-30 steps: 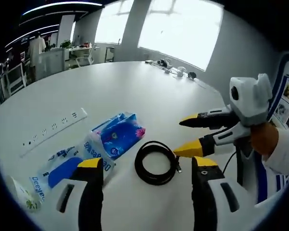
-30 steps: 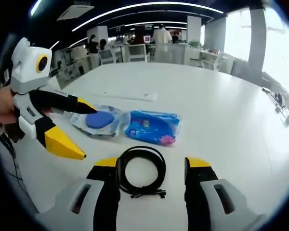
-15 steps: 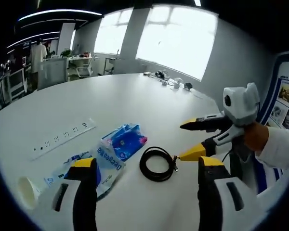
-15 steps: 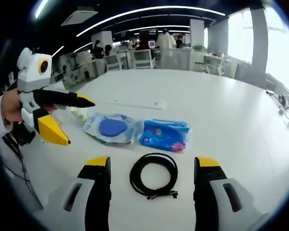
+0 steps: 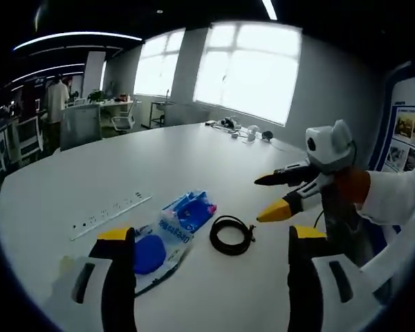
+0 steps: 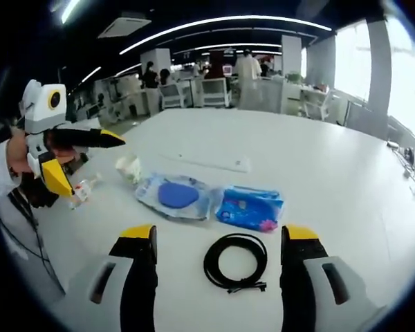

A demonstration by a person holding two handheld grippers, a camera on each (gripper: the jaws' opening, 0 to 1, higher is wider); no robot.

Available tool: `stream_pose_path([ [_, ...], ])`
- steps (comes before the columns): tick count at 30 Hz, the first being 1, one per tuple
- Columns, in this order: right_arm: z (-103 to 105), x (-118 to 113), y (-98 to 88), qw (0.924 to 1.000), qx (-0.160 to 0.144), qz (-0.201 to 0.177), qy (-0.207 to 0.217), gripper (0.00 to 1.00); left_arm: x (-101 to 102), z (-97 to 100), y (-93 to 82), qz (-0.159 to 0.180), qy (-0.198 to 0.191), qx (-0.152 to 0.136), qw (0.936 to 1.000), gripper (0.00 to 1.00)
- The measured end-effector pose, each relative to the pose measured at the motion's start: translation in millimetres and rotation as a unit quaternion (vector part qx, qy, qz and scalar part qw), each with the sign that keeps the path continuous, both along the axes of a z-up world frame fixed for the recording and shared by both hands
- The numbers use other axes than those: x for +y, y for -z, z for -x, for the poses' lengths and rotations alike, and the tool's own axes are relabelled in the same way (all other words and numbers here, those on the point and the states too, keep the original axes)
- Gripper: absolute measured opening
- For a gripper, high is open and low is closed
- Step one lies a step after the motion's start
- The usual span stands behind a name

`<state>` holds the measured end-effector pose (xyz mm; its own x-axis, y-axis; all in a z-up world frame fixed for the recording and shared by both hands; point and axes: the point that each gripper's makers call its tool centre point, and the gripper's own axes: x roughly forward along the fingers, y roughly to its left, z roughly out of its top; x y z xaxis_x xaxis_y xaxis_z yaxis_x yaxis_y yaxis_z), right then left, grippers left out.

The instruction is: Arrange the tabletop items into an orderly group along one side of the table until the central work area is clear of visible clutter.

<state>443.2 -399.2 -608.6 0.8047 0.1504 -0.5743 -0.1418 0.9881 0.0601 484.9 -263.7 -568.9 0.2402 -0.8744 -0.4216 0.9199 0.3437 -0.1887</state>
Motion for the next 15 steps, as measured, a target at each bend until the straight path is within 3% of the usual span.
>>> stream_pose_path([
  [6,-3,19,-8.6,0.9998,-0.006,-0.001,-0.02,0.71,33,-1.2,-6.7,0.002,-0.022,0.006,0.9997,0.93],
  [8,-5,25,-11.1,0.9997,-0.009,-0.005,-0.023,0.71,46,-4.1,-12.2,0.006,-0.034,-0.006,0.9994,0.94],
  [15,-17,52,-21.9,0.9987,-0.019,-0.005,-0.048,0.71,98,-10.4,-22.3,0.005,-0.073,-0.01,0.9972,0.93],
])
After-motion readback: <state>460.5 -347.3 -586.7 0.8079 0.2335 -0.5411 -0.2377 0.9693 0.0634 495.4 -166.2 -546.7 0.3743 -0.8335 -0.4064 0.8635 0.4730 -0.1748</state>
